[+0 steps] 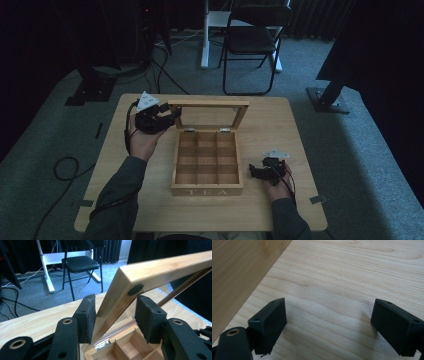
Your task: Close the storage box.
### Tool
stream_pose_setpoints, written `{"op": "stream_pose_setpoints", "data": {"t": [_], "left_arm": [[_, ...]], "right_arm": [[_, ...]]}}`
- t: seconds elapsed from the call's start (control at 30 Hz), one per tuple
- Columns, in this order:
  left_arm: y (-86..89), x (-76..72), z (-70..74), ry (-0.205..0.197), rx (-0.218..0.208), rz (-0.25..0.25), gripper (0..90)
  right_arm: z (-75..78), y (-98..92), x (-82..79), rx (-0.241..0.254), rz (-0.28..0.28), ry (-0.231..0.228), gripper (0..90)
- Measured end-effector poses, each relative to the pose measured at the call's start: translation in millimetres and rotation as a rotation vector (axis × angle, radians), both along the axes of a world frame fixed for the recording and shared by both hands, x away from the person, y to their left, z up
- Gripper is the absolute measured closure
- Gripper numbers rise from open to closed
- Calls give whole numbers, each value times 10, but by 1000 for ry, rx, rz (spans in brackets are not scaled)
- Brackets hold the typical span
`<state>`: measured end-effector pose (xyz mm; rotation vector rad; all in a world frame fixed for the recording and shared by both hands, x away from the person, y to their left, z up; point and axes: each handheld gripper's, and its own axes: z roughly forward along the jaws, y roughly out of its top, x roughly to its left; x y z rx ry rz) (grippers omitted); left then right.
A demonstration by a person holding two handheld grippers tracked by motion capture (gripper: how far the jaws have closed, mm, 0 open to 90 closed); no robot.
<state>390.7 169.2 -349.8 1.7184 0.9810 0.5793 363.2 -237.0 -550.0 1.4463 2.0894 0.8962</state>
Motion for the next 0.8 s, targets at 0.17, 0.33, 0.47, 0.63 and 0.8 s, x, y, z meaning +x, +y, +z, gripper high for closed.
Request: {"op": "stream_pose_setpoints", "data": {"t": [0.17,0.33,0.47,0.63,0.8], "left_arm": [[33,-56,18,-2,3,3,523],[63,-93,-8,5,-11,-4,523],[63,-126,-20,6,-8,-6,521],[68,-183,-50,2,-8,-9,512],[69,-228,-68,9,-8,-10,512]], "right_arm": [[1,0,0,0,0,1,126],[0,0,0,0,-1,0,126],[0,1,0,0,-1,0,126],[1,0,-1,0,0,1,126],[1,0,-1,0,0,1,126]]}}
